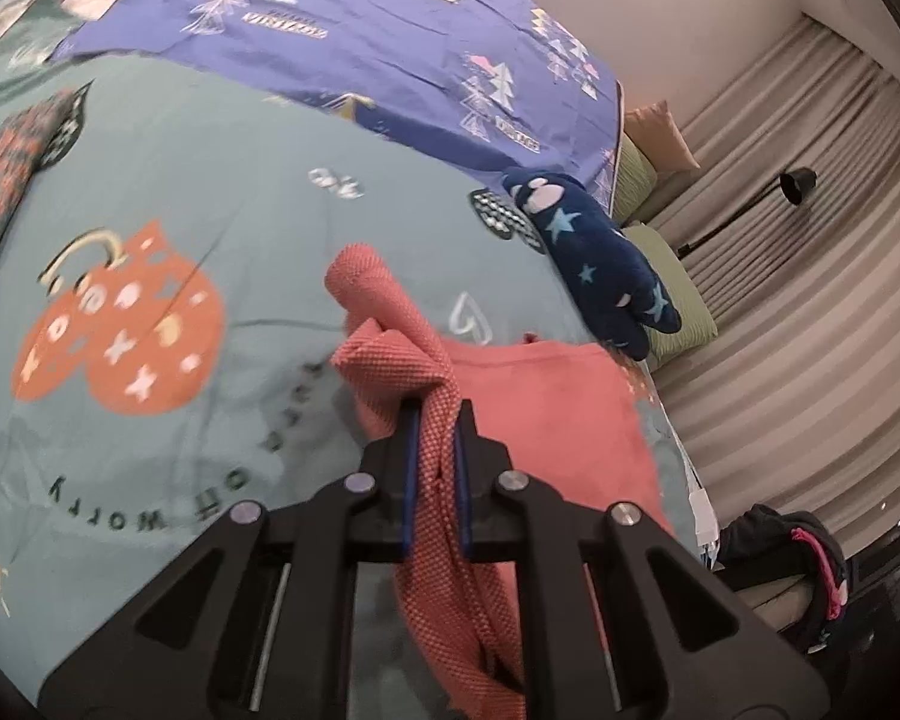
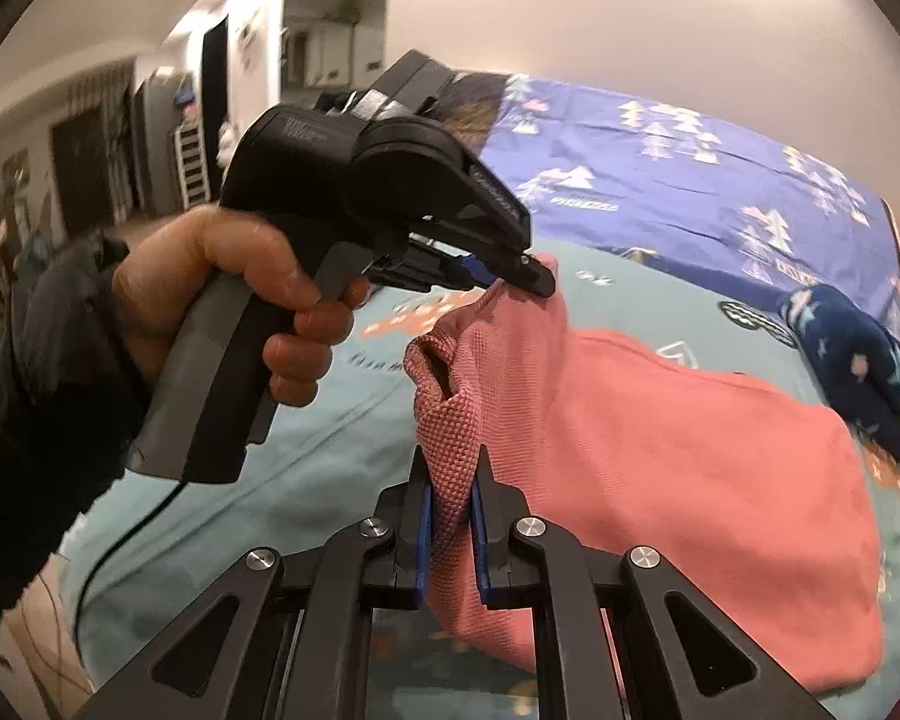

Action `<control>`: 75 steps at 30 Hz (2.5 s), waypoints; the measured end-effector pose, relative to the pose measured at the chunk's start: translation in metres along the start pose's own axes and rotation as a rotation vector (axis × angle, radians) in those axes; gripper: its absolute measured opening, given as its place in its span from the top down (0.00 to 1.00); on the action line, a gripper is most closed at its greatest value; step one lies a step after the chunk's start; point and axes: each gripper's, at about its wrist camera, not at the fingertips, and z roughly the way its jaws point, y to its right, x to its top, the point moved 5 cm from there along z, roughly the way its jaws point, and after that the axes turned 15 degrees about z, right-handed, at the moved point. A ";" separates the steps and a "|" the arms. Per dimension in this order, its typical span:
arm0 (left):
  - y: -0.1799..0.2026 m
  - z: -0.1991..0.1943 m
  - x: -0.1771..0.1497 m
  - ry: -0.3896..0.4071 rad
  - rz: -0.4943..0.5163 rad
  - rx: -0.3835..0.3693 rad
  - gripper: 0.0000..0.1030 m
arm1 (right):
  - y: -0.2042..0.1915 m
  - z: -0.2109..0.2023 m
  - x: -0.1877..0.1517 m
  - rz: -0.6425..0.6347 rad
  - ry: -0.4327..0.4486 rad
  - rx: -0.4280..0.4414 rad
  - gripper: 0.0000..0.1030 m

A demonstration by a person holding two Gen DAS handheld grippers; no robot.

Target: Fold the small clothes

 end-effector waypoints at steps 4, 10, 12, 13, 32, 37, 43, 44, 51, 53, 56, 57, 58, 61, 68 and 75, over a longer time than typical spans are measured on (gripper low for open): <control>0.027 0.007 0.014 -0.021 0.051 0.019 0.90 | 0.021 -0.018 0.004 0.077 0.024 0.013 0.91; 0.067 0.022 0.033 -0.040 0.102 0.040 0.90 | 0.067 -0.036 0.017 0.181 0.065 0.026 0.91; 0.080 0.029 0.036 -0.050 0.114 0.047 0.90 | 0.077 -0.047 0.015 0.210 0.077 0.026 0.91; 0.086 0.032 0.037 -0.055 0.117 0.050 0.90 | 0.081 -0.054 0.012 0.228 0.084 0.026 0.91; 0.206 0.153 0.038 -0.243 0.241 0.072 0.90 | 0.221 -0.100 -0.021 0.585 0.101 0.004 0.91; 0.225 0.178 0.032 -0.283 0.284 0.093 0.90 | 0.242 -0.103 -0.031 0.649 0.091 -0.003 0.91; 0.236 0.202 0.020 -0.336 0.348 0.134 0.89 | 0.256 -0.093 -0.045 0.717 0.033 0.028 0.91; 0.238 0.203 0.018 -0.336 0.357 0.136 0.88 | 0.258 -0.092 -0.047 0.726 0.026 0.032 0.91; 0.255 0.204 0.021 -0.303 0.414 0.104 0.87 | 0.267 -0.088 -0.055 0.775 -0.002 0.060 0.91; 0.260 0.200 0.022 -0.286 0.440 0.104 0.87 | 0.268 -0.088 -0.057 0.782 -0.007 0.063 0.91; 0.263 0.194 0.024 -0.272 0.460 0.110 0.87 | 0.271 -0.087 -0.060 0.800 -0.014 0.068 0.90; 0.264 0.190 0.024 -0.267 0.464 0.108 0.87 | 0.273 -0.087 -0.062 0.807 -0.016 0.070 0.90; 0.264 0.187 0.024 -0.263 0.467 0.107 0.86 | 0.275 -0.088 -0.063 0.816 -0.017 0.072 0.90; 0.262 0.173 0.021 -0.241 0.482 0.112 0.78 | 0.278 -0.092 -0.065 0.835 -0.007 0.079 0.91; 0.255 0.129 -0.013 -0.225 0.496 0.073 0.67 | 0.291 -0.102 -0.074 0.863 -0.016 0.043 0.88; 0.231 0.089 -0.075 -0.269 0.469 0.063 0.61 | 0.292 -0.128 -0.064 0.723 0.008 -0.077 0.80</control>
